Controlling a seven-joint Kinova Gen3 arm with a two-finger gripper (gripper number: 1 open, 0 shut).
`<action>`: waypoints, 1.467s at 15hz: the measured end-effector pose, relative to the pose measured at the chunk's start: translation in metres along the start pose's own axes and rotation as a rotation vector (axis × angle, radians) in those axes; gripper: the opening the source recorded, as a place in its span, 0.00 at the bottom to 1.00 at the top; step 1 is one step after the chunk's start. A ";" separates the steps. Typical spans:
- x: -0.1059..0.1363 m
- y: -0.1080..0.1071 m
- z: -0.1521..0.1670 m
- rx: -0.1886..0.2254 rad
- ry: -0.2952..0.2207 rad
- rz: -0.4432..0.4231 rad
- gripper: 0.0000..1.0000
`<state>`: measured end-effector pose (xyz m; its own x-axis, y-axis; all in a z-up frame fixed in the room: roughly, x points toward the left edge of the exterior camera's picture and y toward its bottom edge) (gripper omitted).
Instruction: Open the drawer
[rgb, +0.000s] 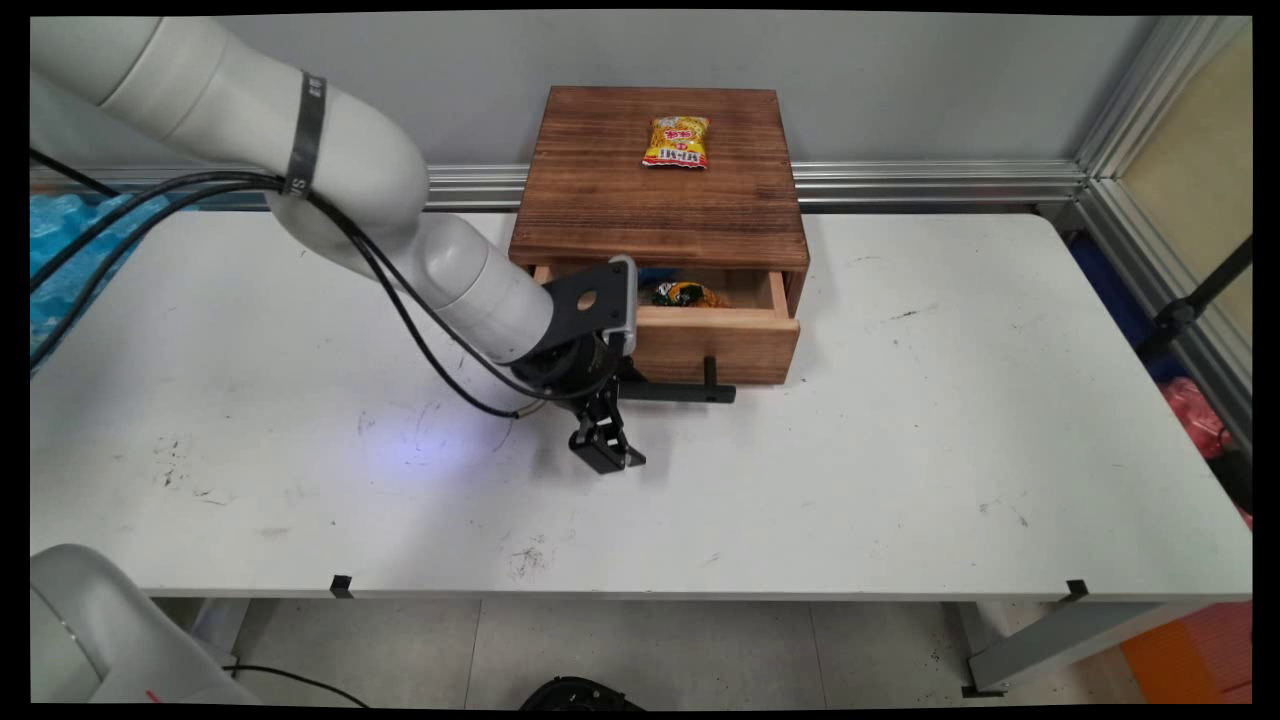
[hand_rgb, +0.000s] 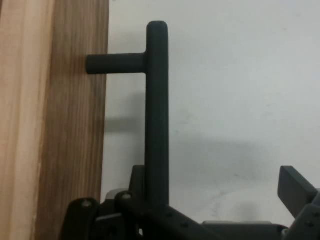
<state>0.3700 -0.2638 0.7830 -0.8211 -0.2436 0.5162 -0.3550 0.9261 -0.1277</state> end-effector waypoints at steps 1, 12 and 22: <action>0.000 0.004 -0.001 -0.006 -0.001 -0.002 1.00; 0.002 0.047 -0.017 -0.076 -0.009 -0.020 1.00; 0.006 0.081 -0.030 -0.131 -0.011 -0.031 1.00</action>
<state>0.3497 -0.1819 0.8006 -0.8158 -0.2752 0.5087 -0.3196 0.9476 0.0002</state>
